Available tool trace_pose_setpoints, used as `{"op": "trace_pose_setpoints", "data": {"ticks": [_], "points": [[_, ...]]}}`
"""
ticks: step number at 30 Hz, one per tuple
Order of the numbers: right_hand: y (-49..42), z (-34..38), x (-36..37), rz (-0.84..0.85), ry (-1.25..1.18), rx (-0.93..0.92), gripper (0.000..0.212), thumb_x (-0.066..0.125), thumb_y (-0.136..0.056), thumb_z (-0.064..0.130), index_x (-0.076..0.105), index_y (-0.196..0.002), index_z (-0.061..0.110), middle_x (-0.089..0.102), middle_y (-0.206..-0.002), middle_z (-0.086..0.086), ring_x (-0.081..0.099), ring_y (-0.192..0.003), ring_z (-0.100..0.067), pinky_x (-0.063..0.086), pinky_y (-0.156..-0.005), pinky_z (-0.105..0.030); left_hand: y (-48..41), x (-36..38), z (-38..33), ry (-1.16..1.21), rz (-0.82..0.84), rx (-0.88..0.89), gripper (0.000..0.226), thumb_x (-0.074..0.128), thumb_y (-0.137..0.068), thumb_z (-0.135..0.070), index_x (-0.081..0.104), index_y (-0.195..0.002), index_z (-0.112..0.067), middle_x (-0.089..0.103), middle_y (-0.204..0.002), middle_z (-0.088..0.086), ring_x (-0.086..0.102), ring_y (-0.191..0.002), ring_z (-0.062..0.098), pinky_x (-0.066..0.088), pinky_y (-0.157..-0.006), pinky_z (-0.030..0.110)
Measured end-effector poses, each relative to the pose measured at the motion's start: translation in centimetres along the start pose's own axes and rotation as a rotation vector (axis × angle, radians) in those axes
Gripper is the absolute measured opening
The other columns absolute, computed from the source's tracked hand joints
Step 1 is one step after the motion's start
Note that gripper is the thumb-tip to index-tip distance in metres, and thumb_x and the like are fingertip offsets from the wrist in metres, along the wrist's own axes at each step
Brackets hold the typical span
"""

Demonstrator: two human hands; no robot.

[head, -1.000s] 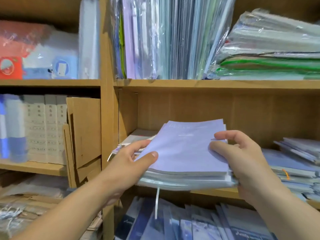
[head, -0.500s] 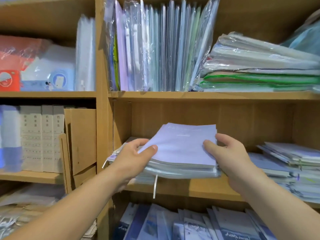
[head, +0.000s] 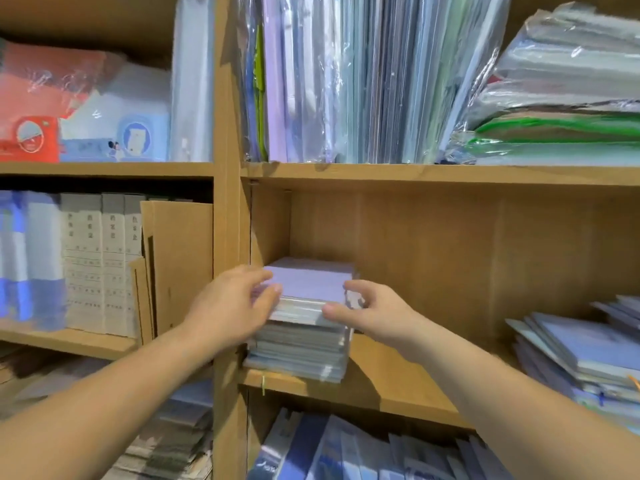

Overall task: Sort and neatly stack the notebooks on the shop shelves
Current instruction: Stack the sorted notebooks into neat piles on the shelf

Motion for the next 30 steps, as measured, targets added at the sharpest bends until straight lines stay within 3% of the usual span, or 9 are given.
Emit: {"op": "trace_pose_setpoints", "data": {"ticks": [3,6,9,13,17,19,22,26,30], "points": [[-0.2,-0.9,0.1,-0.132,0.128,-0.102,0.09,0.072,-0.083,0.065,0.038,-0.157,0.026,0.039,-0.161,0.009,0.037,-0.147,-0.013,0.038,-0.114,-0.03,1.7,2.0,-0.1,-0.116,0.062,0.188,0.051,0.045,-0.101,-0.06,0.048,-0.148,-0.042,0.046,-0.156,-0.012,0.037,-0.145,0.013,0.031,-0.12,0.045],[-0.7,-1.6,-0.4,-0.228,0.163,-0.093,0.076,0.069,-0.087,0.063,0.046,-0.152,0.032,0.043,-0.159,0.009,0.022,-0.155,-0.02,0.031,-0.122,-0.042,0.6,2.3,0.5,-0.275,0.012,0.142,0.045,0.038,-0.104,-0.054,0.043,-0.149,-0.051,0.044,-0.155,-0.02,0.037,-0.145,0.015,0.02,-0.123,0.051],[-1.4,-2.4,-0.2,-0.243,0.022,-0.022,0.071,0.069,-0.091,0.055,0.046,-0.153,0.028,0.044,-0.158,0.008,0.036,-0.148,-0.019,0.036,-0.114,-0.033,-0.9,3.4,-0.7,-0.385,0.028,0.114,0.043,0.034,-0.107,-0.05,0.041,-0.149,-0.05,0.046,-0.156,-0.014,0.04,-0.142,0.022,0.018,-0.123,0.05],[-0.7,-2.7,-0.8,-0.25,-0.02,-0.014,0.072,0.071,-0.091,0.051,0.048,-0.152,0.022,0.049,-0.154,0.002,0.045,-0.142,-0.018,0.041,-0.113,-0.035,-0.4,4.6,-2.6,-0.444,0.015,0.125,0.044,0.043,-0.106,-0.032,0.041,-0.149,-0.03,0.04,-0.158,0.007,0.033,-0.143,0.031,0.025,-0.12,0.052],[3.7,-3.1,-3.5,-0.288,0.075,-0.094,0.048,0.068,-0.095,0.045,0.062,-0.138,0.024,0.068,-0.122,0.013,0.062,-0.109,0.0,0.049,-0.09,-0.018,5.4,4.2,-6.6,-0.019,-0.246,0.339,0.036,0.057,-0.095,-0.021,0.064,-0.13,-0.018,0.059,-0.128,0.0,0.054,-0.119,0.023,0.05,-0.094,0.041],[7.4,-3.3,-3.9,-0.371,0.207,-0.215,0.012,0.065,-0.097,0.04,0.072,-0.105,0.035,0.071,-0.087,0.02,0.064,-0.084,0.005,0.044,-0.068,-0.01,9.3,7.6,-7.8,0.192,-0.143,0.38,0.029,0.053,-0.097,-0.029,0.067,-0.122,-0.022,0.059,-0.108,-0.014,0.058,-0.102,0.01,0.049,-0.083,0.029],[11.4,-7.8,-1.1,-0.228,0.304,-0.236,0.024,0.061,-0.093,0.048,0.074,-0.081,0.032,0.07,-0.074,0.018,0.064,-0.073,-0.001,0.05,-0.064,-0.021,14.3,16.6,-8.1,0.292,0.169,0.239,0.026,0.055,-0.096,-0.036,0.07,-0.116,-0.028,0.06,-0.098,-0.022,0.058,-0.091,-0.002,0.049,-0.079,0.021],[14.0,-22.6,2.0,0.162,0.528,0.229,0.032,0.065,-0.093,0.052,0.076,-0.102,0.023,0.074,-0.1,0.008,0.067,-0.093,-0.01,0.056,-0.084,-0.036,20.4,29.0,-5.2,0.401,0.586,-0.198,0.008,0.062,-0.092,-0.021,0.069,-0.089,-0.02,0.064,-0.075,0.002,0.064,-0.071,0.022,0.052,-0.069,0.025],[16.5,-31.4,3.0,0.271,0.522,0.412,0.063,0.069,-0.088,0.061,0.065,-0.134,0.019,0.061,-0.14,0.003,0.055,-0.131,-0.014,0.045,-0.108,-0.029,23.7,35.3,-4.6,0.444,0.718,-0.41,0.03,0.065,-0.082,-0.029,0.043,-0.067,-0.015,0.04,-0.059,-0.004,0.033,-0.059,0.015,0.04,-0.061,0.027]]}}
Point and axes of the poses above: each hand's wrist, its own y-axis away from the middle knuckle, its own x-axis out of the palm, z = x × y, the point moved 9 cm from there along -y, towards the middle knuckle
